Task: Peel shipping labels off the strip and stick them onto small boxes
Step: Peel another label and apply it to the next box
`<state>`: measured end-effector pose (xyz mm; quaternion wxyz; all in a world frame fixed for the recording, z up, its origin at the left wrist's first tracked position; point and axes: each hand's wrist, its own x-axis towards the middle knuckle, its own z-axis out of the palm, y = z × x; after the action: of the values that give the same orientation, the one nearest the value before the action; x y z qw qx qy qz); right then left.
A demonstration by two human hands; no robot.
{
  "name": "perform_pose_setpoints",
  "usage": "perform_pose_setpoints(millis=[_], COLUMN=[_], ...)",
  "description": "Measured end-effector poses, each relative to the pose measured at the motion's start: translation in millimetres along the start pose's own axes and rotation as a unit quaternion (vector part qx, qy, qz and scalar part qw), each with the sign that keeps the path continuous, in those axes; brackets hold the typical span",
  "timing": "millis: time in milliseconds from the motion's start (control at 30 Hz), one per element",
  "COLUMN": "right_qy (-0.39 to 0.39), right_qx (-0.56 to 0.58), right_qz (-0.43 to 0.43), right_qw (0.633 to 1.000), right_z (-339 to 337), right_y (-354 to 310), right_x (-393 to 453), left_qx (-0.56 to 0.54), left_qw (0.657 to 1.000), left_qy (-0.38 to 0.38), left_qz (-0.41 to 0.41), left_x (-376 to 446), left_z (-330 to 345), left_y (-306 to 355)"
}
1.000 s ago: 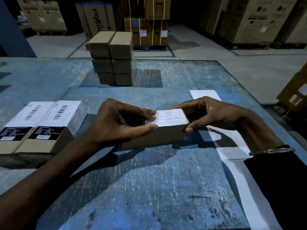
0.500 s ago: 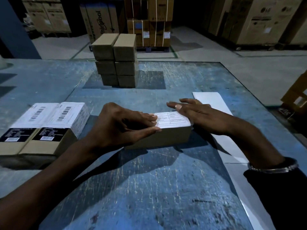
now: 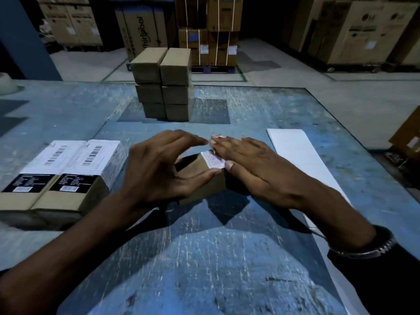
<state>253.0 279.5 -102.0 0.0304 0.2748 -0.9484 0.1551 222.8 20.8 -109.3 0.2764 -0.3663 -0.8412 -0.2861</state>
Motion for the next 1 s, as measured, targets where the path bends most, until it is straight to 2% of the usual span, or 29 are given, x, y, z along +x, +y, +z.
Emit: perform_pose_setpoints(millis=[33,100,167,233,300,433,533,800,900,1000], right_qy=[-0.003,0.007,0.017,0.024,0.034,-0.004,0.002,0.023,0.047,0.090], right_qx=[0.002,-0.010,-0.033,-0.073,-0.081,-0.048,-0.017,-0.033,-0.032,-0.039], right_qz=[0.014,0.046,0.066,0.067,0.048,0.008,0.033,0.113,0.163,0.164], right_qw=[1.000,0.999,0.997,0.995,0.995,0.999,0.999,0.993,0.985,0.982], right_z=[-2.2,-9.0,-12.6,-12.0,-9.2,3.1,2.9,-8.3,-11.3,-9.1], right_y=[5.4,14.7,15.7,7.1,-8.9,-26.8,-23.9,-13.9,-4.6,-8.2], right_x=[-0.7,-0.9,-1.0,-2.5,-2.6,-0.5,0.0,7.2,8.7,10.8], left_qx=[0.016,-0.021,-0.036,-0.046,-0.063,-0.058,-0.068,-0.076,-0.088,-0.094], left_qw=[1.000,0.998,0.995,0.994,0.995,0.997,0.997,0.997,0.996,0.995], left_qy=[-0.011,-0.062,-0.094,-0.102,-0.075,-0.042,-0.037,-0.021,-0.029,-0.022], left_qz=[-0.002,-0.009,0.015,0.019,0.016,0.003,0.000,-0.002,-0.007,-0.010], left_x=[2.7,5.2,7.1,6.7,6.2,1.9,0.1,-1.0,-0.5,-1.3], left_z=[-1.4,-6.6,-9.8,-8.5,-5.9,2.4,4.3,4.8,4.3,5.2], left_y=[0.3,1.3,-3.7,-8.1,-9.1,-8.0,-8.2,-10.7,-11.8,-12.5])
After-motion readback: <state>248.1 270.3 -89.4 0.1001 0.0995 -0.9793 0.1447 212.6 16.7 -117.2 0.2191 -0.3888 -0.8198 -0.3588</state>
